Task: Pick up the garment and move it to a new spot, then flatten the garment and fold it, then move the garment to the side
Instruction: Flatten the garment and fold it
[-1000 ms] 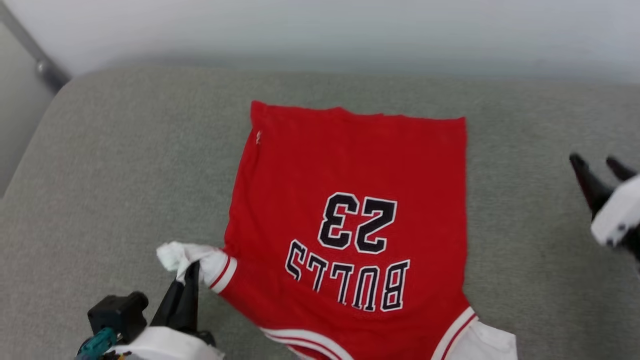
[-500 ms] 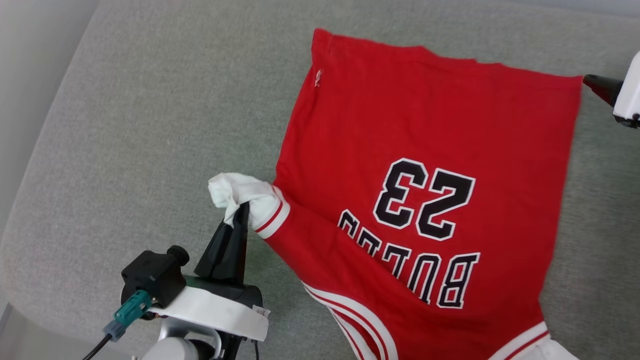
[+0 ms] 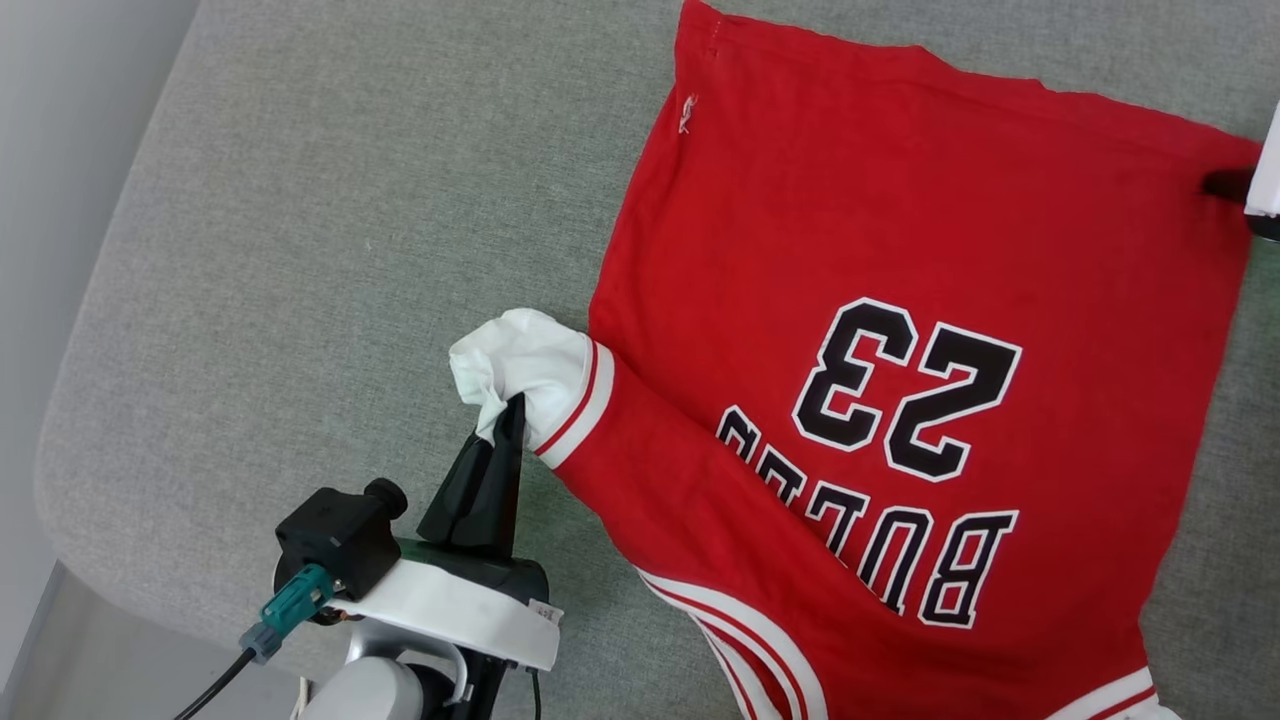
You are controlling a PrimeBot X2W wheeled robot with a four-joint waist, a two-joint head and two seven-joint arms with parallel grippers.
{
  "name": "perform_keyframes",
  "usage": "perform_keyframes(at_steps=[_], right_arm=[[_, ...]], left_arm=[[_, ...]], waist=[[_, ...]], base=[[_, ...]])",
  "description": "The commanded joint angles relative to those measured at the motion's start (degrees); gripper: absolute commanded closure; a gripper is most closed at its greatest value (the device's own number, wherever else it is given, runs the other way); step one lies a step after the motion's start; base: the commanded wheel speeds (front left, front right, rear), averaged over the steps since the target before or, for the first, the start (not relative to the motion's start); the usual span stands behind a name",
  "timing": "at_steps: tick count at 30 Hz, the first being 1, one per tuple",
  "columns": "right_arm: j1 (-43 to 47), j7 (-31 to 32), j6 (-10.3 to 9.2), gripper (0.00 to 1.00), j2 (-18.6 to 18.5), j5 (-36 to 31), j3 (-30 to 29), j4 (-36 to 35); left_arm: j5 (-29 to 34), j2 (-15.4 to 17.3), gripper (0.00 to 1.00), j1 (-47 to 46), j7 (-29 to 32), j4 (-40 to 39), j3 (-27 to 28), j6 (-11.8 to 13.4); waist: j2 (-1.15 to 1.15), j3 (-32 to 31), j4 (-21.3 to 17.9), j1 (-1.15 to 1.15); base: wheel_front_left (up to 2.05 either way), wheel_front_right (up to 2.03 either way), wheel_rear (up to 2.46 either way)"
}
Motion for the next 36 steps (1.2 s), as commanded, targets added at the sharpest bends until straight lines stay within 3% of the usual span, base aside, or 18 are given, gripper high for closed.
perform_keyframes(at_steps=[1, 7, 14, 19, 25, 30, 36], right_arm=[[4.19, 1.3, -0.02, 1.0, 1.93, 0.0, 0.73, 2.63], [3.92, -3.69, -0.01, 1.0, -0.94, 2.93, 4.77, -3.42], [7.44, -8.22, -0.03, 1.0, -7.2, 7.81, 13.69, -12.71], [15.41, -8.01, -0.03, 1.0, -11.7, 12.58, 17.13, -20.45], [32.48, -4.16, -0.04, 1.0, -15.56, 16.03, 17.0, -31.5], [49.59, -0.29, -0.03, 1.0, -14.3, 16.95, 13.36, -39.21], [66.55, 1.57, -0.03, 1.0, -7.93, 17.3, 8.82, -43.27]], left_arm=[[0.1, -0.22, 1.0, -0.49, -0.25, 0.12, 0.03, -0.23], [-0.5, -0.37, 1.0, 0.5, -0.33, 1.77, 0.19, 0.1], [-1.34, 1.56, 1.0, 3.08, 1.16, 3.71, 0.91, 1.26], [-2.29, 3.73, 1.0, 6.41, 2.51, 4.59, 2.43, 3.24], [-4.14, 6.32, 1.0, 11.77, 3.29, 4.79, 5.22, 5.93], [-5.61, 7.94, 1.0, 15.67, 3.88, 4.41, 6.95, 7.25], [-6.56, 8.98, 1.0, 17.14, 4.99, 4.42, 7.28, 7.38]], waist=[[0.0, -0.13, 0.13, 0.0], [0.0, -2.17, -0.28, 0.0], [0.0, -9.08, -3.7, 0.0], [0.0, -15.72, -7.79, 0.0], [0.0, -22.25, -14.24, 0.0], [0.0, -25.21, -19.39, 0.0], [0.0, -25.86, -22.96, 0.0]], base=[[0.0, 0.0, 0.0], [0.0, 0.0, 0.0], [0.0, 0.0, 0.0], [0.0, 0.0, 0.0], [0.0, 0.0, 0.0], [0.0, 0.0, 0.0], [0.0, 0.0, 0.0]])
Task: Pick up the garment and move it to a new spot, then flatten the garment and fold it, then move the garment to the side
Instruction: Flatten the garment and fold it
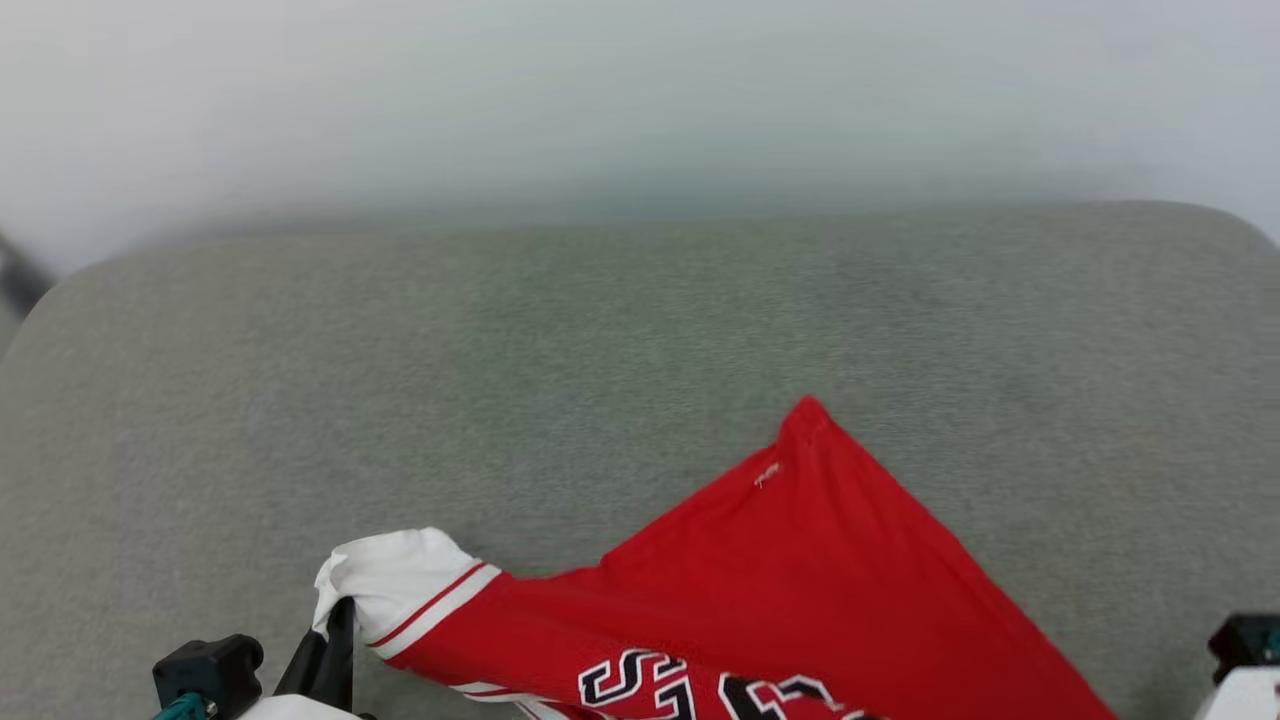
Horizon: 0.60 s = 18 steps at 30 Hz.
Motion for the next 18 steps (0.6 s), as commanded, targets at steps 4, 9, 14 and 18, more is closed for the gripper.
perform_keyframes(at_steps=[4, 9, 14, 18], right_arm=[[5.64, -2.37, -0.04, 0.0, 4.83, -0.13, -2.05, -1.55], [3.38, -12.61, -0.03, 0.0, 6.41, -1.55, -3.78, -4.03], [-2.61, -27.69, -0.03, 0.0, 7.38, -3.13, -5.47, -4.55], [-8.68, -34.21, -0.03, 0.0, 7.52, -3.34, -4.26, -3.23]], left_arm=[[-0.02, 0.8, 1.0, 0.72, 0.84, 0.34, -0.05, 0.61], [-0.18, 0.86, 1.0, 0.54, 1.25, -0.24, -0.14, 0.89], [0.45, 1.09, 1.0, -1.91, 1.29, -1.29, -0.44, 0.42], [1.54, 0.63, 1.0, -5.31, 1.03, -2.38, -1.02, -0.27]], waist=[[0.0, -1.54, -3.83, 0.01], [0.0, -0.97, -4.47, 0.01], [0.0, 1.55, -3.56, 0.01], [0.0, 5.24, -1.72, 0.01]], base=[[0.0, 0.0, 0.0], [0.0, 0.0, 0.0], [0.0, 0.0, 0.0], [0.0, 0.0, 0.0]])
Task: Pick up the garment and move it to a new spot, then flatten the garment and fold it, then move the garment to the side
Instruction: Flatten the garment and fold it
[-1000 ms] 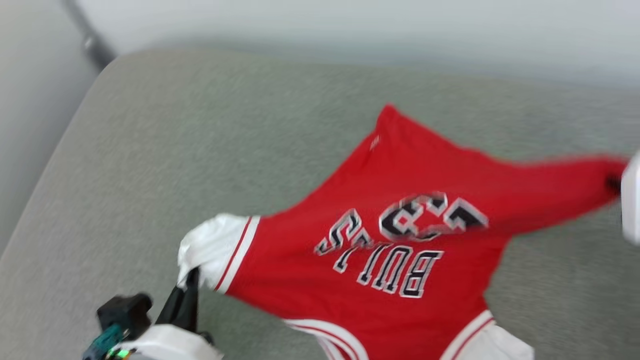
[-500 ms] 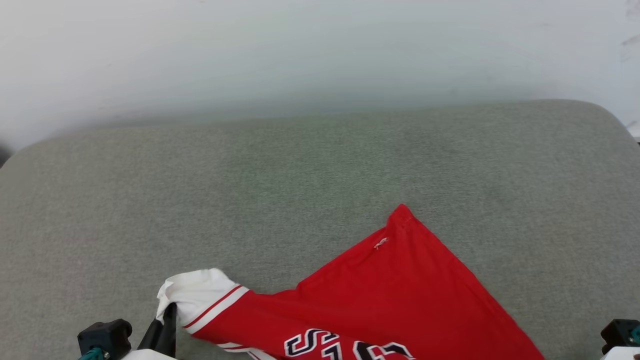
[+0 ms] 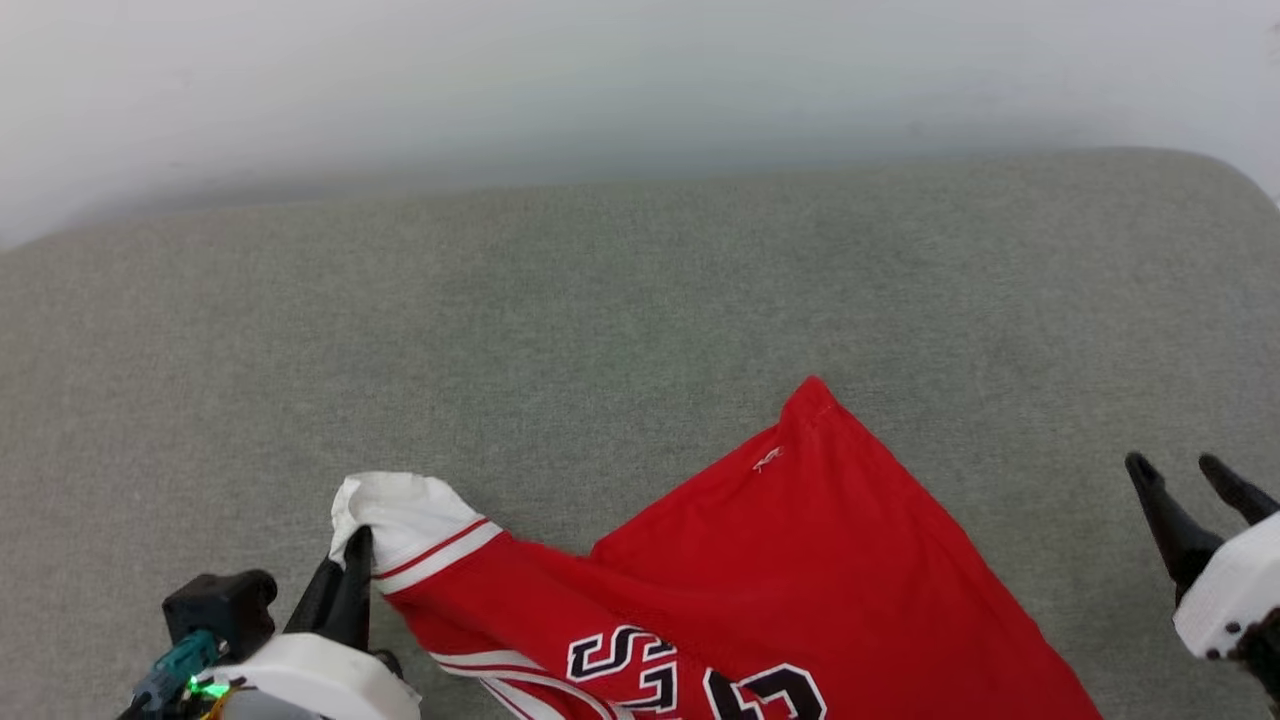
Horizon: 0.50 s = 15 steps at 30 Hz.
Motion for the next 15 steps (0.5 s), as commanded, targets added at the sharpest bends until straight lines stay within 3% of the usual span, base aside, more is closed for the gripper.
perform_keyframes(at_steps=[1, 5, 10, 15], right_arm=[[-3.71, -1.43, -0.02, 0.0, -0.12, -0.07, 1.13, 1.11], [-10.59, 1.88, -0.02, 0.0, -1.68, 1.66, 4.65, 2.49], [-20.5, 18.25, -0.02, 0.0, -4.29, 2.53, 9.36, 4.36], [-29.06, 34.2, -0.02, 0.0, -3.19, 1.75, 11.15, 6.56]], left_arm=[[0.83, -0.36, 1.0, -2.36, -0.37, -0.76, -0.31, -0.33], [2.01, -0.89, 1.0, -6.07, -0.57, -1.78, -1.1, -1.11], [3.28, -1.52, 1.0, -9.03, -0.67, -2.98, -2.2, -1.72], [4.28, -2.82, 1.0, -12.01, -0.96, -3.77, -3.77, -2.56]], waist=[[0.0, 3.58, 2.11, 0.01], [0.0, 7.49, 4.34, 0.01], [0.0, 11.03, 6.66, 0.01], [0.0, 14.29, 9.68, 0.01]], base=[[0.0, 0.0, 0.0], [0.0, 0.0, 0.0], [0.0, 0.0, 0.0], [0.0, 0.0, 0.0]])
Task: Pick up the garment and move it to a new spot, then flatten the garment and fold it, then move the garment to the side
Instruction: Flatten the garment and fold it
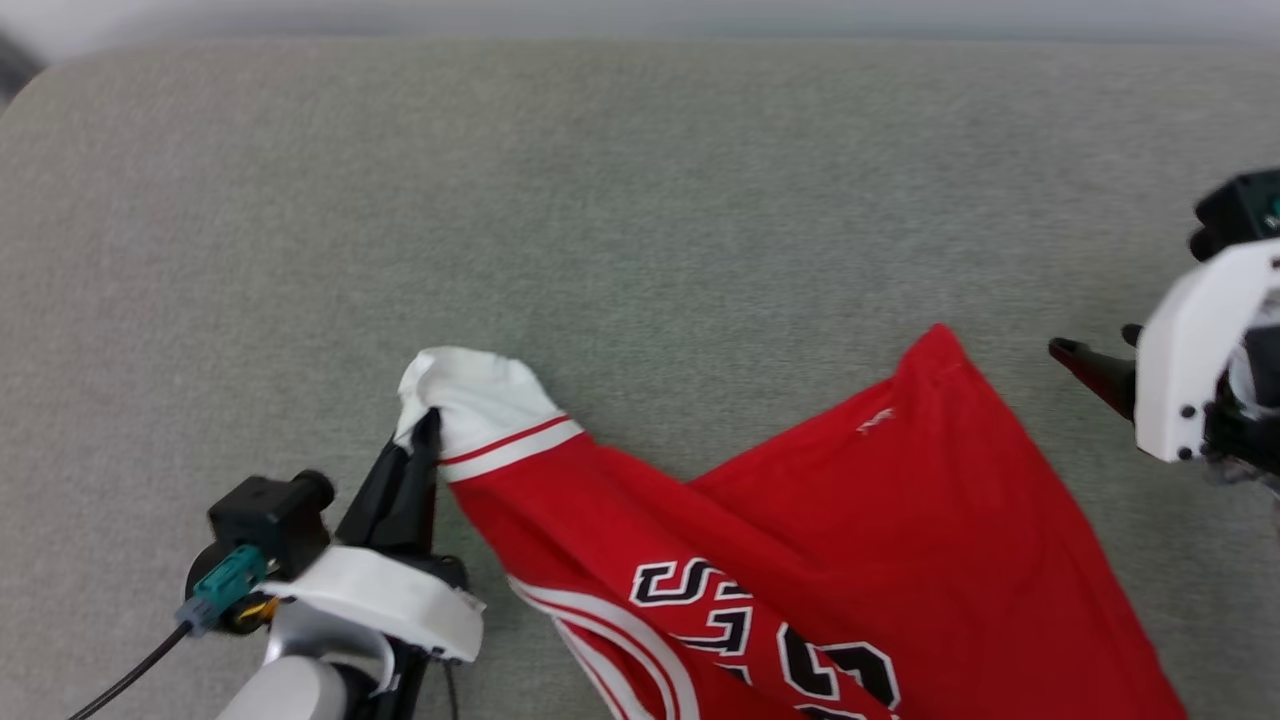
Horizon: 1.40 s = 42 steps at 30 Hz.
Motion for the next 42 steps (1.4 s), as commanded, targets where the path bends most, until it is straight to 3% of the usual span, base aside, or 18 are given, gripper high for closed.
perform_keyframes(at_steps=[1, 12, 13, 14, 15, 21, 29, 36, 42], right_arm=[[-2.89, 4.28, -0.02, 0.0, 1.13, -1.06, 1.14, 0.91], [-4.17, 12.52, -0.01, 0.0, 4.13, -1.52, 6.44, 9.81], [-3.63, 12.94, -0.01, 0.14, 4.04, -1.49, 7.22, 10.54], [-3.25, 13.26, -0.01, 0.68, 3.89, -1.34, 7.96, 11.2], [-2.98, 13.18, -0.01, 1.0, 3.87, -0.95, 8.45, 11.55], [-4.36, 10.35, -0.01, 1.0, 2.58, 1.24, 10.02, 10.01], [-7.48, -0.02, -0.02, 1.0, 0.89, -0.18, 8.24, 7.81], [-10.2, -8.12, -0.02, 1.0, 2.72, -1.53, 5.44, 12.07], [-14.04, -14.0, -0.02, 1.0, 4.41, -1.64, 3.73, 17.95]], left_arm=[[0.67, -0.82, 1.0, -2.02, -0.49, -0.27, -0.65, -0.7], [0.76, -3.25, 1.0, -5.36, -2.39, 0.89, -1.87, -2.2], [0.71, -3.32, 1.0, -5.36, -2.5, 1.09, -1.89, -2.26], [0.67, -3.36, 1.0, -5.32, -2.63, 1.27, -1.91, -2.32], [0.61, -3.41, 1.0, -5.28, -2.66, 1.44, -1.92, -2.34], [0.26, -3.0, 1.0, -4.99, -2.87, 2.39, -1.49, -2.3], [0.44, 0.78, 1.0, -7.84, -0.46, 3.52, 0.14, -2.9], [1.84, 3.9, 1.0, -17.65, 3.9, 7.0, 0.61, -5.3], [1.14, 2.49, 1.0, -27.91, 6.19, 14.39, 0.6, -8.0]], waist=[[0.0, 3.2, 3.31, -0.01], [0.0, 6.61, 6.7, -0.01], [0.0, 6.63, 6.74, -0.01], [0.0, 6.61, 6.79, -0.01], [0.0, 6.54, 6.79, -0.01], [0.0, 5.1, 6.33, -0.01], [0.0, -1.37, 3.71, -0.01], [0.0, -7.7, 0.02, -0.01], [0.0, -11.12, -2.19, -0.01]], base=[[0.0, 0.0, 0.0], [0.0, 0.0, 0.0], [0.0, 0.0, 0.0], [0.0, 0.0, 0.0], [0.0, 0.0, 0.0], [0.0, 0.0, 0.0], [0.0, 0.0, 0.0], [0.0, 0.0, 0.0], [0.0, 0.0, 0.0]])
